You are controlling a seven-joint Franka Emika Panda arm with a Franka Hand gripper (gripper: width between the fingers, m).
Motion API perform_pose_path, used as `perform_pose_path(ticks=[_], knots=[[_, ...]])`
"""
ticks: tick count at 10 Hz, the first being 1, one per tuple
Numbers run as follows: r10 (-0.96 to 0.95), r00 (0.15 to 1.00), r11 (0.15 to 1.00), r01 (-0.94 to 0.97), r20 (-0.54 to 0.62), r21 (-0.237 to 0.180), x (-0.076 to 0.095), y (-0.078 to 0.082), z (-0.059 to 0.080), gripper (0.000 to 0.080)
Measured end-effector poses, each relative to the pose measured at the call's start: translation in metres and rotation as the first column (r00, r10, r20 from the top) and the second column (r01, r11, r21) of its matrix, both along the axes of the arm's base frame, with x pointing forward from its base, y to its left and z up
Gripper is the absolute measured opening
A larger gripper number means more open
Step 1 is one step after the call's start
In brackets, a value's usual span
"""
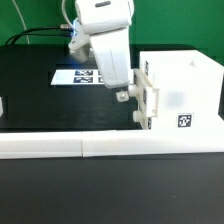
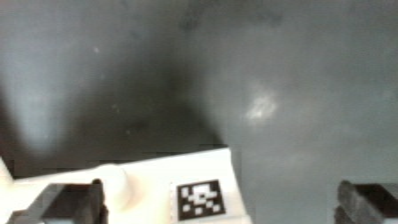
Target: Assemble drawer
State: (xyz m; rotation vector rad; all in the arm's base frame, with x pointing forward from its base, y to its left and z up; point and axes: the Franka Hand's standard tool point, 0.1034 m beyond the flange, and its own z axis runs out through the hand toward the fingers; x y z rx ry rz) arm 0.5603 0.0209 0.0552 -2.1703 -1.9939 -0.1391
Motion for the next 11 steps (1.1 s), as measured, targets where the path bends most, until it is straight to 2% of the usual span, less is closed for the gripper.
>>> perform_pose_path(ticks=[2, 4, 6, 8, 11], knots=[[-0.029, 1.0, 1.0, 0.029, -0.008, -0.001, 0.001, 0.006, -0.001, 0.0649], [-0.036, 0.999, 0.999, 0.036, -0.009, -0.003, 0.0, 0.005, -0.001, 0.0649], [-0.062, 0.998, 0.998, 0.062, -0.013, -0.012, -0.007, -0.011, -0.004, 0.0649], [-0.143, 0.99, 0.989, 0.144, 0.019, -0.035, -0.022, -0.027, -0.002, 0.0649], [-0.168, 0.985, 0.985, 0.169, 0.031, -0.038, -0.026, -0.027, -0.004, 0.0649]])
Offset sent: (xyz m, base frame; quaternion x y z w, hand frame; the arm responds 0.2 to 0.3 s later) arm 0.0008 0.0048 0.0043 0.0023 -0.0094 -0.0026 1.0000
